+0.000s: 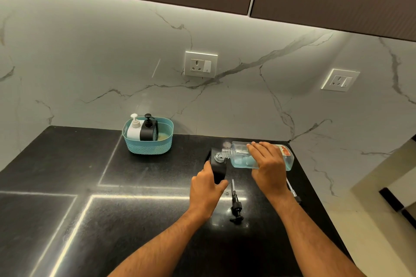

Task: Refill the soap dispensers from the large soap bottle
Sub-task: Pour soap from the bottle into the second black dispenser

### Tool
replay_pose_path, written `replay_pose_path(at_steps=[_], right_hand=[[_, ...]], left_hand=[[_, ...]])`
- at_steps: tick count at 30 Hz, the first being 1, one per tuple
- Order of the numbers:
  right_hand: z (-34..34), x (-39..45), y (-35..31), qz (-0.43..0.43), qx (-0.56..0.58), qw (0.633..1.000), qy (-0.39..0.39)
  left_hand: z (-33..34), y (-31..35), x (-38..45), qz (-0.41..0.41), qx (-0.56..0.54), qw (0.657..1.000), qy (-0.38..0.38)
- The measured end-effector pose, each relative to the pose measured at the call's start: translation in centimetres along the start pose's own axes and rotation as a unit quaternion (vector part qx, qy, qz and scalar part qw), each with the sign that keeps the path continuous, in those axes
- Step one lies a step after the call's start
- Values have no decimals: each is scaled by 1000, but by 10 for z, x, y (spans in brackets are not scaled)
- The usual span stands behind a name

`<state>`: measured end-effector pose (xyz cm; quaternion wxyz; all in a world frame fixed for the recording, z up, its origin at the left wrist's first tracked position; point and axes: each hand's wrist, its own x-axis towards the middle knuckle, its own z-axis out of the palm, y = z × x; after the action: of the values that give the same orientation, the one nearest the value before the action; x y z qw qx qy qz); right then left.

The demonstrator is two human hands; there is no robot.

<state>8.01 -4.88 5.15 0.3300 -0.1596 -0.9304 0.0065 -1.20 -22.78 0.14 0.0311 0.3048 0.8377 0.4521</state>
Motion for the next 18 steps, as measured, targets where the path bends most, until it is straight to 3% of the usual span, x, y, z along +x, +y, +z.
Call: replay_pose_path(at_steps=[18], right_hand=[[3,3,1,-7,-5,1000,-5]], left_hand=[[1,-3,2,-4,5,1000,-3]])
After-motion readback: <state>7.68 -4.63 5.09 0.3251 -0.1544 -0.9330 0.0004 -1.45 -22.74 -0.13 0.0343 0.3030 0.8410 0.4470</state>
